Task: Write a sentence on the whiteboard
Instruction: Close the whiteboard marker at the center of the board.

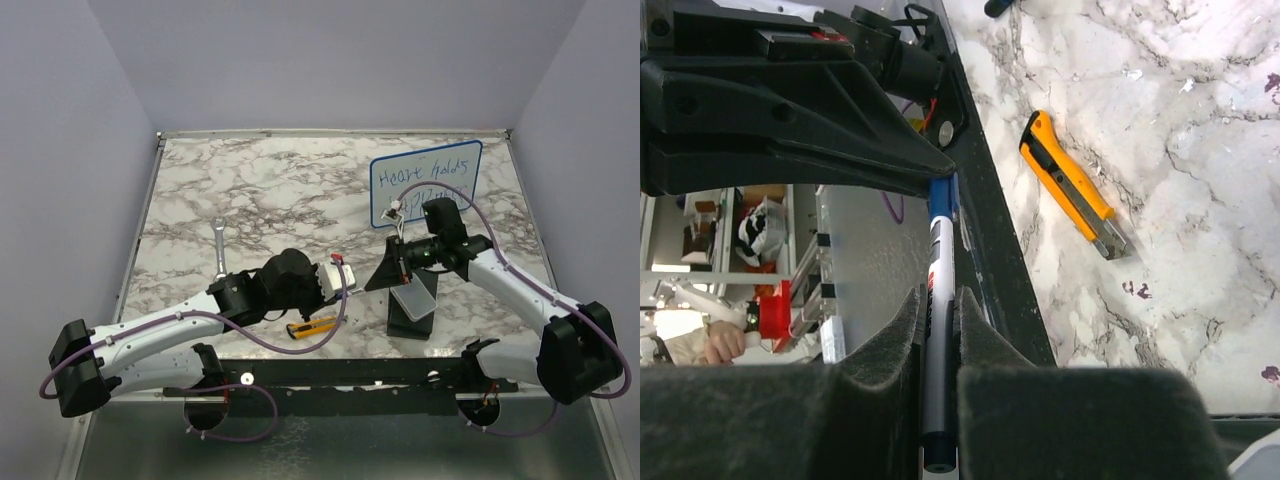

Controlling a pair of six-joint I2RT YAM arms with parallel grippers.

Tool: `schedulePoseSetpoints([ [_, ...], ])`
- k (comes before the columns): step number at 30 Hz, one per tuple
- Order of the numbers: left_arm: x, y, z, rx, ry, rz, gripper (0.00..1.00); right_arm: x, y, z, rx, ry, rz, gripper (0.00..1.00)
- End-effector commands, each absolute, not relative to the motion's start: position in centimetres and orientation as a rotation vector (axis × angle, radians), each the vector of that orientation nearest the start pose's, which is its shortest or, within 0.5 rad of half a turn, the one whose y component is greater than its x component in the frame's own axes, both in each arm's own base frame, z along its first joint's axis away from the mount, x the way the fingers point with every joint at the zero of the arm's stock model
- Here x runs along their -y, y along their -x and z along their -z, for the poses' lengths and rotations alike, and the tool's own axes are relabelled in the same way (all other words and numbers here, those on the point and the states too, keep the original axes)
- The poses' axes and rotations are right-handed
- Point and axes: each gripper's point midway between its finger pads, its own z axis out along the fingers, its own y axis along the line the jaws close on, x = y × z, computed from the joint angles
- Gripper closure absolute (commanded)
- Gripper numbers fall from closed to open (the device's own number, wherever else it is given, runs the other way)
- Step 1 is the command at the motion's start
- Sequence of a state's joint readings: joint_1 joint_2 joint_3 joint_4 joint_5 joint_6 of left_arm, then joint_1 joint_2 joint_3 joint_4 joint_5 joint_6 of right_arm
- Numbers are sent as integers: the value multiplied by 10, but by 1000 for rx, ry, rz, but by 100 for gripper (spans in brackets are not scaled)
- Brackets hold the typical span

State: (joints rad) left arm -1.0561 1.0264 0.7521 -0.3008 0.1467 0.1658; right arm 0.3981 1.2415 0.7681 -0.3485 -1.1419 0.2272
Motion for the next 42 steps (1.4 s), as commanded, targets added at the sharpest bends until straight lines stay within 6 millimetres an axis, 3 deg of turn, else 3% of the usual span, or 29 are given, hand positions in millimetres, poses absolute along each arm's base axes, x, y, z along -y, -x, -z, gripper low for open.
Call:
schedulePoseSetpoints([
  [1,295,-146,-178,-1696,-1296,691,100,-254,-143,-178,-2221,838,-1766,99],
  [22,302,-147,-201,-1643,-1151,781,100,-269,-127,-164,-2249,893,-1843,100],
  [42,301,-148,-209,-1619,-1107,794,100,-303,-96,-149,-2265,1024,-1949,99],
])
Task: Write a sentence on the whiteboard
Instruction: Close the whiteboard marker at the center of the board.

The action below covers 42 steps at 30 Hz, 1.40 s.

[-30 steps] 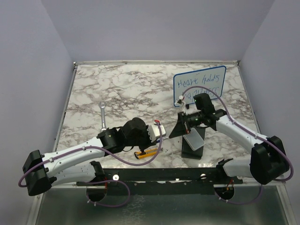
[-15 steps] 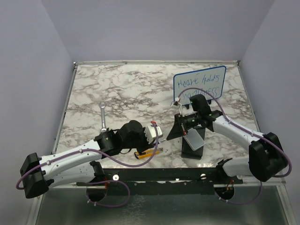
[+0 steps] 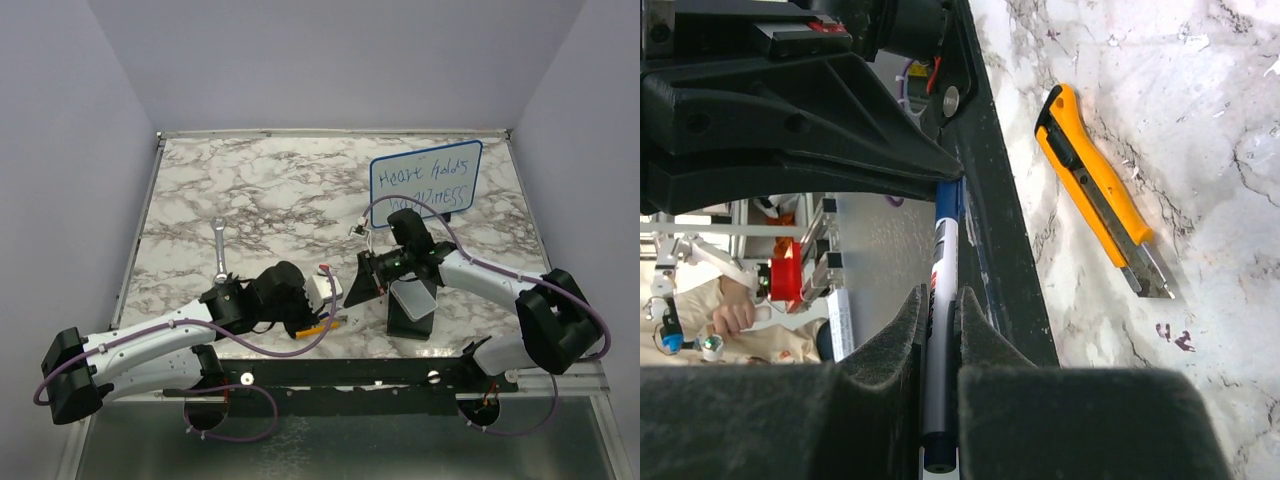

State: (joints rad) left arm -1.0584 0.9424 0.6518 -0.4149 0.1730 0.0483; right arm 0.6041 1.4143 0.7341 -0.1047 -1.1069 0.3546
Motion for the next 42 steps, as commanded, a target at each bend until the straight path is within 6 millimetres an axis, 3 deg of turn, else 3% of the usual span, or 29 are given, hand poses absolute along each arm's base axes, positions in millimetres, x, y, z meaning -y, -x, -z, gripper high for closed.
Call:
schedulePoseSetpoints([
  [1,301,-149,-210,-1618,-1100,792,100,-304,-95,-149,-2264,1030,-1950,99],
  [21,297,-162,-219,-1615,-1009,764,100,-317,-72,-138,-2291,1119,-1978,99],
  [31,291,-165,-200,-1679,-1076,689,98,-313,-98,-134,-2395,1039,-1615,99],
  [33,288,-167,-199,-1684,-1070,666,89,-307,-109,-131,-2439,994,-1481,99],
  [35,285,-170,-199,-1688,-1058,640,73,-300,-119,-133,-2455,944,-1374,99],
  [37,279,-175,-200,-1694,-1035,600,65,-292,-129,-141,-2442,891,-1274,99],
  [40,271,-182,-201,-1700,-997,549,40,-280,-143,-152,-2418,815,-1136,99],
  [42,265,-187,-204,-1702,-961,515,29,-269,-153,-158,-2411,753,-1022,99],
])
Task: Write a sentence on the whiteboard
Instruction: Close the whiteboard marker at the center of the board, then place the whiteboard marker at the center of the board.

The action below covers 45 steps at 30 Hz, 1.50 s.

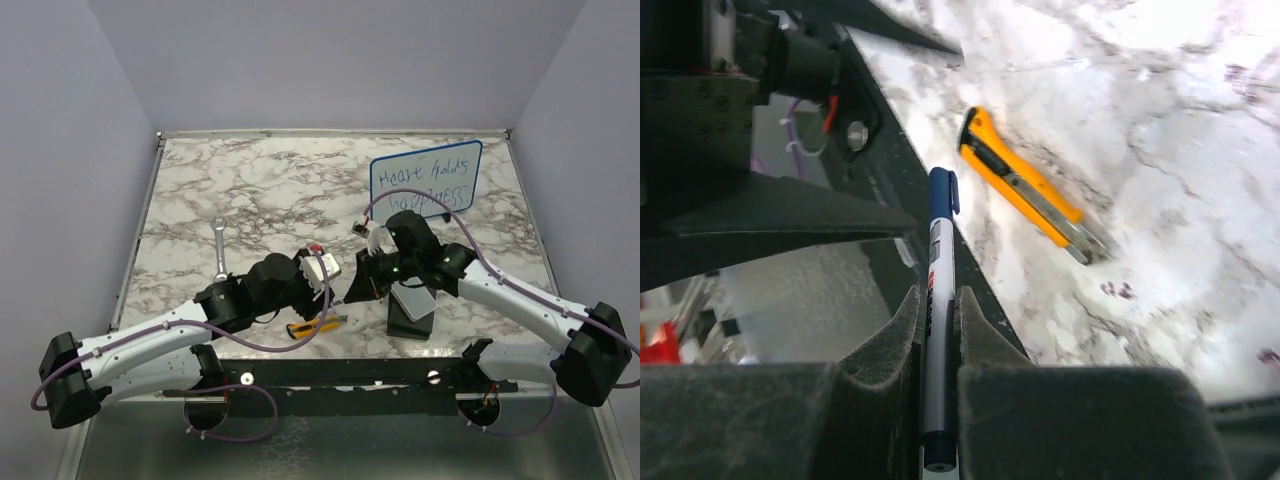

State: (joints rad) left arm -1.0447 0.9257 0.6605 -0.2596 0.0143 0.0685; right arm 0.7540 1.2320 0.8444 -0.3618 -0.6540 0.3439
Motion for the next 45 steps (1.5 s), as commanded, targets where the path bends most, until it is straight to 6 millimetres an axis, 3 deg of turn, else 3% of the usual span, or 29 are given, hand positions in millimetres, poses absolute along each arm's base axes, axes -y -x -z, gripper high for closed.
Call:
schedulePoseSetpoints([
  [1,263,-188,-205,-1700,-953,507,25,-263,-159,-159,-2413,716,-960,100],
  [3,260,-188,-206,-1698,-939,501,9,-250,-169,-161,-2413,641,-850,99],
  [4,259,-188,-207,-1700,-934,501,6,-245,-175,-162,-2405,600,-801,99],
  [10,257,-189,-205,-1764,-887,514,1,-226,-205,-162,-2327,382,-637,99],
  [14,246,-206,-206,-1823,-767,511,1,-236,-215,-163,-2234,316,-710,99],
  [20,187,-266,-202,-1954,-389,494,1,-254,-225,-149,-2098,223,-848,99],
  [24,143,-296,-204,-1963,-159,408,1,-261,-234,-133,-2059,207,-834,99],
  [28,110,-309,-203,-1964,-38,306,1,-267,-248,-115,-2084,199,-779,99],
  [32,101,-309,-204,-1961,-20,266,1,-271,-257,-99,-2103,215,-731,99],
  [41,88,-314,-201,-1973,30,268,1,-281,-258,-70,-2229,190,-720,81],
  [45,80,-314,-203,-1964,56,250,1,-277,-260,-73,-2224,177,-690,60],
])
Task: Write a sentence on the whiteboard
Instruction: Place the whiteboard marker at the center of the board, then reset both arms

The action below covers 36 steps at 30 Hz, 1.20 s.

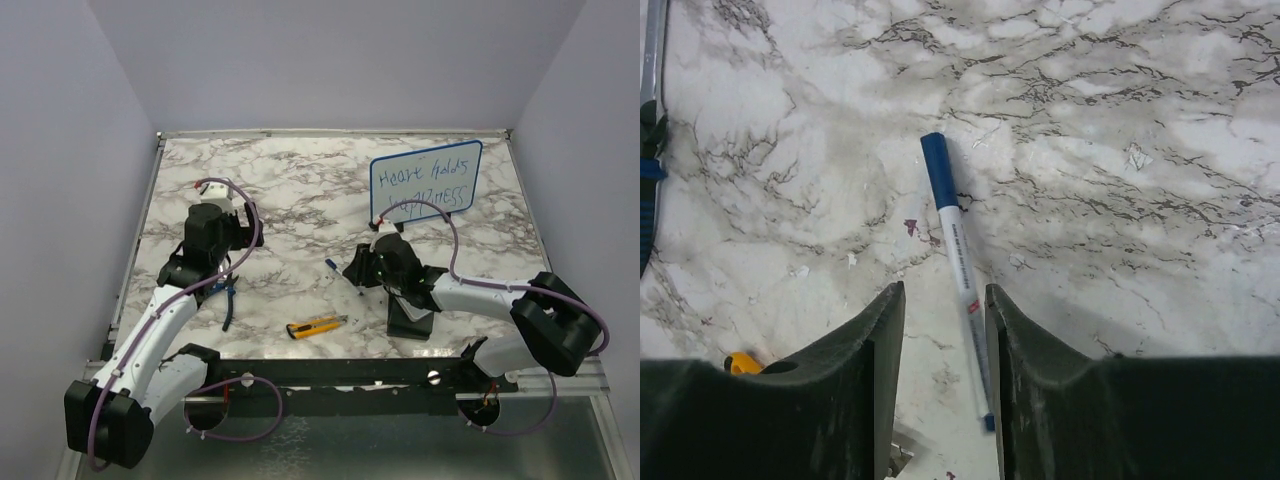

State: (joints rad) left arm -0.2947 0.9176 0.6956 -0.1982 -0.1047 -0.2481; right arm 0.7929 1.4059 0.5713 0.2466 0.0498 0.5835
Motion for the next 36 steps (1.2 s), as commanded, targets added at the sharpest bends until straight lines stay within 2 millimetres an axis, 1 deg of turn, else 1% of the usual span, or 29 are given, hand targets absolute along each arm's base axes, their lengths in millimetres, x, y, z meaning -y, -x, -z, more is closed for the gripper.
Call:
schedulePoseSetpoints([
  [1,78,-314,-203,-1963,63,244,1,-275,-261,-75,-2223,179,-674,55],
  [3,75,-314,-204,-1961,73,242,1,-270,-263,-80,-2216,178,-642,48],
  [5,71,-315,-206,-1952,88,240,1,-265,-265,-89,-2192,187,-618,44],
  [7,66,-315,-208,-1946,106,227,1,-260,-270,-100,-2164,198,-588,31],
  [8,62,-316,-208,-1943,118,217,1,-255,-273,-106,-2156,203,-569,19],
  [9,58,-317,-208,-1942,134,205,1,-249,-278,-111,-2149,196,-548,13],
  [10,53,-318,-208,-1944,154,191,1,-243,-283,-117,-2139,192,-525,11],
  [12,44,-319,-208,-1941,190,172,1,-227,-293,-126,-2125,150,-482,9],
  [14,34,-319,-209,-1934,231,156,1,-206,-304,-132,-2114,98,-481,8],
  [17,22,-319,-211,-1925,278,119,1,-164,-321,-142,-2093,-23,-498,8],
  [19,13,-317,-215,-1909,305,78,1,-134,-329,-153,-2048,-92,-450,8],
  [21,2,-314,-226,-1873,317,20,1,-104,-331,-163,-2017,-159,-358,7],
  [24,-15,-306,-249,-1787,363,-58,1,-67,-331,-193,-1906,-235,-239,7],
  [27,-25,-299,-272,-1707,386,-90,1,-47,-326,-229,-1743,-230,-156,8],
  [28,-26,-297,-277,-1692,383,-92,1,-42,-324,-244,-1667,-226,-137,8],
  [30,-26,-294,-281,-1674,372,-94,1,-30,-318,-259,-1567,-200,-75,9],
  [32,-25,-293,-275,-1678,364,-90,1,-25,-312,-262,-1509,-205,-61,8],
  [36,-20,-292,-271,-1691,342,-63,1,-22,-310,-259,-1521,-209,-43,8],
])
